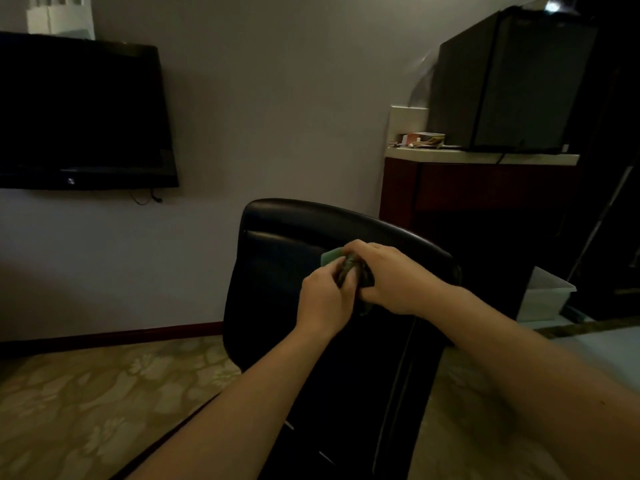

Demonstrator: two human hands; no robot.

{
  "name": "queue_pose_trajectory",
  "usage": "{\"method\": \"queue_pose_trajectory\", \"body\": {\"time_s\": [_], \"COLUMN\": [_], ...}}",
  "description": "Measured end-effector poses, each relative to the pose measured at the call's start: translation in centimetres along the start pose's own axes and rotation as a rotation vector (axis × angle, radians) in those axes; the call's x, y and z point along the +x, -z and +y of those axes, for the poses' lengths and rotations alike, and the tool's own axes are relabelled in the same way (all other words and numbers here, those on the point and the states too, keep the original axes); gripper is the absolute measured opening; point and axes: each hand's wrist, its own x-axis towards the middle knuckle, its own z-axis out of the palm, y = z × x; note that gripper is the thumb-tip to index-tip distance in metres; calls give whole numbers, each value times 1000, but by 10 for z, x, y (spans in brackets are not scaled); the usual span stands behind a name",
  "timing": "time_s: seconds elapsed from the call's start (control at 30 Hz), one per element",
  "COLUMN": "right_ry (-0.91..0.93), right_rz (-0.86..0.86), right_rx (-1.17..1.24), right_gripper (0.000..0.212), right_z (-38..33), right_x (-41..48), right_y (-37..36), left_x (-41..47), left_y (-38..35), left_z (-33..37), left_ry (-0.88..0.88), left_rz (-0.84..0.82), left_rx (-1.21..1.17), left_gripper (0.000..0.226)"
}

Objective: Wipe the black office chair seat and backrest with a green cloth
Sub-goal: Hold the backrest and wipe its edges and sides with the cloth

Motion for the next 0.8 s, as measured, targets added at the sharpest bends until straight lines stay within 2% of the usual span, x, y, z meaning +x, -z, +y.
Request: {"method": "queue_pose_trajectory", "body": {"time_s": [0.07, 0.1, 0.17, 0.23, 0.37, 0.47, 0.6, 0.8], "right_ry": [27, 26, -6, -59, -183, -251, -252, -217], "right_rz": [23, 56, 106, 98, 128, 153, 225, 313], "right_rx": [-7, -27, -76, -83, 57, 171, 131, 115], "right_gripper": [39, 32, 29, 33, 45, 42, 36, 35], "right_z": [8, 13, 26, 38, 47, 48, 50, 52], "right_x": [-8, -11, -16, -19, -16, -10, -12, -25], "right_y": [19, 29, 44, 47, 42, 47, 39, 36], "left_x": [-1, -1, -3, -6, -5, -2, -12, 8], "left_y": [-8, -12, -17, -18, -16, -17, -30, -21], "left_z": [4, 6, 9, 14, 10, 8, 0, 7], "left_ry": [34, 34, 41, 56, 33, -15, -82, -247], "left_rz": [-12, 4, 39, 14, 19, 75, 38, 63], "left_rx": [-39, -4, 104, 157, 190, 207, 293, 436], "left_gripper": [11, 17, 44, 54, 49, 47, 59, 47]}}
